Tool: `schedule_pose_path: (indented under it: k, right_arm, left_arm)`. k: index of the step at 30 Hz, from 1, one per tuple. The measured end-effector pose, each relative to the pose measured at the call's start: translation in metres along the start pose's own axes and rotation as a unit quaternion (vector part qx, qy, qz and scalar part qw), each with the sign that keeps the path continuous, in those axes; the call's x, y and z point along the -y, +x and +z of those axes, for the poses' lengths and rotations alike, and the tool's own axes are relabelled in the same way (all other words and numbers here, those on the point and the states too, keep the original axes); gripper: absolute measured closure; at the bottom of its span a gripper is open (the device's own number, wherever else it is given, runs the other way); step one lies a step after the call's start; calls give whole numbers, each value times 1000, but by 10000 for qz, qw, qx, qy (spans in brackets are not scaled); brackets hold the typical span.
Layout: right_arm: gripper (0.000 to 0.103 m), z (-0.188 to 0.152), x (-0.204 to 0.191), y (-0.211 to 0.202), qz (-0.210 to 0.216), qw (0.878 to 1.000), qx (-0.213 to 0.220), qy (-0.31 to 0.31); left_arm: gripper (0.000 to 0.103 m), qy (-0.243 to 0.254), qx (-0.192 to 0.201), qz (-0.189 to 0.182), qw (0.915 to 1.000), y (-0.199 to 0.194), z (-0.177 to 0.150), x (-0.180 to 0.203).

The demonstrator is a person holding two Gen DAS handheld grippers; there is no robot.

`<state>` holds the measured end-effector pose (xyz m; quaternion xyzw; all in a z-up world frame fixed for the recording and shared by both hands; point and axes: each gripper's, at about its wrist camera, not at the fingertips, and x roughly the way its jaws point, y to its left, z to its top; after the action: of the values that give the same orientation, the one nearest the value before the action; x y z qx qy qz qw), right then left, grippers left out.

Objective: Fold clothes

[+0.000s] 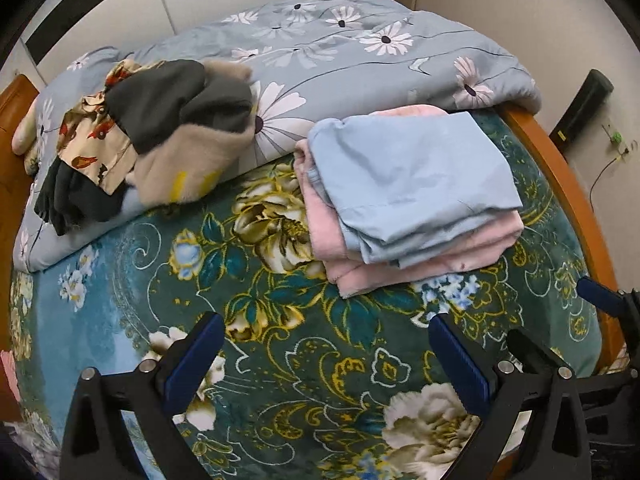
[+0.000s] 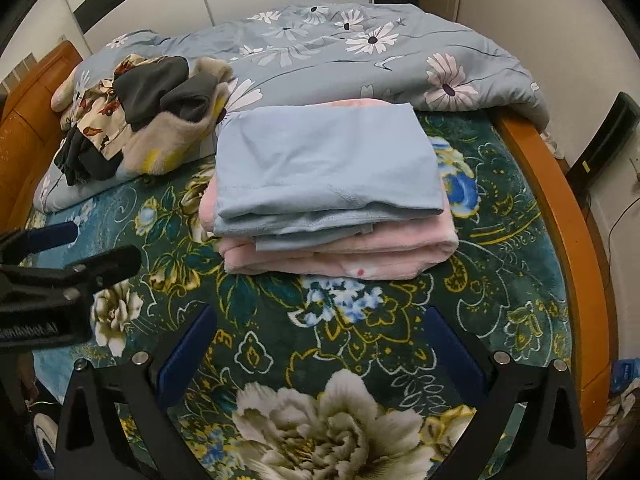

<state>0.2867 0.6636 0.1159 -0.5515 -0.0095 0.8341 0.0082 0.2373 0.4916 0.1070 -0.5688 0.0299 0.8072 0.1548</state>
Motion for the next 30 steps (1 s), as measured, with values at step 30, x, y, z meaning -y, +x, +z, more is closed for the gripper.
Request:
schedule_pose_path:
  k: [30]
  right_arm:
    - [0,-13,9,4,-384,9990,-222,51]
  left_arm:
    - [0,-106,37,195,9997,-11,-22,1]
